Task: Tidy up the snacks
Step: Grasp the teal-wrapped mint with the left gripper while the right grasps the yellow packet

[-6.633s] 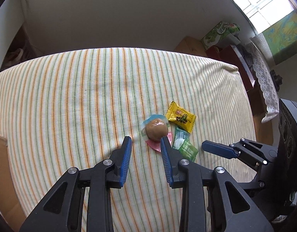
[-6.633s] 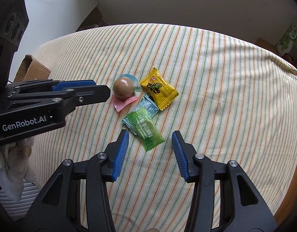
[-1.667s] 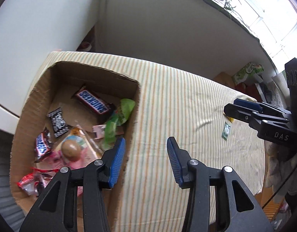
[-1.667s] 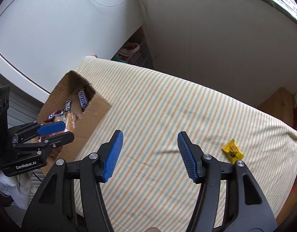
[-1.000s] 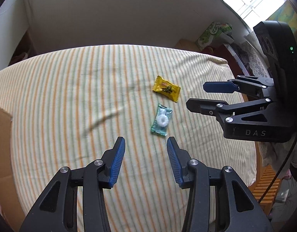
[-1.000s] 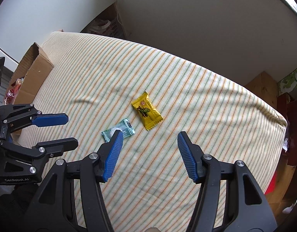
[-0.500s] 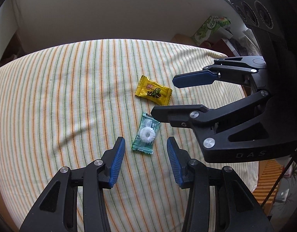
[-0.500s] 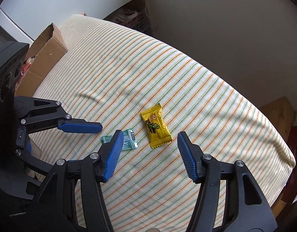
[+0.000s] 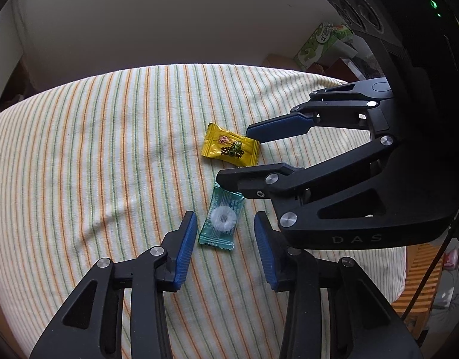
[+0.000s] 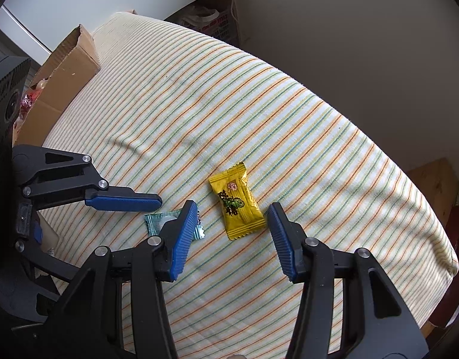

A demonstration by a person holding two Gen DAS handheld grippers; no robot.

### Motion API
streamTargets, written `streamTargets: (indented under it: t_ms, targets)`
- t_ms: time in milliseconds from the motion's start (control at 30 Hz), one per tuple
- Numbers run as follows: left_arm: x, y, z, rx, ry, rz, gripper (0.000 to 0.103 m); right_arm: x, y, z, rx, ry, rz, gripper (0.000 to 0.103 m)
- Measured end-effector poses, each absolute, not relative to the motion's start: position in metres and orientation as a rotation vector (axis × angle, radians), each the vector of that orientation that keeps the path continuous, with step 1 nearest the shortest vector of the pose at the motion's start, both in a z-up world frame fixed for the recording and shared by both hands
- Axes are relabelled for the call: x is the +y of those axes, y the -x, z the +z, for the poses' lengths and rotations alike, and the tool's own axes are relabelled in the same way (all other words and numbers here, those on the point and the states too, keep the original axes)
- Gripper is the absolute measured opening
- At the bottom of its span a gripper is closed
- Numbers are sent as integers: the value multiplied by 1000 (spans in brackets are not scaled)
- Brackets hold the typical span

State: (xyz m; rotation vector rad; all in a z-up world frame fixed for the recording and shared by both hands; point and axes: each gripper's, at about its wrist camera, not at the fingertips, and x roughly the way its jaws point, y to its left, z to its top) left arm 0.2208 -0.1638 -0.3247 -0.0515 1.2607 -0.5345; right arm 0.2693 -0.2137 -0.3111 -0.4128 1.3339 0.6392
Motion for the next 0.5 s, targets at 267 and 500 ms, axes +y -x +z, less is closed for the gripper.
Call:
streamTargets:
  t_ms: [267, 500]
  targets:
    - [-179, -224, -326, 1240, -5, -506, 23, -219, -275, -313, 1340, 375, 600, 27]
    - [-188, -226, -328, 1222, -38, -507, 21, -218, -269, -315, 1327, 392, 586, 27]
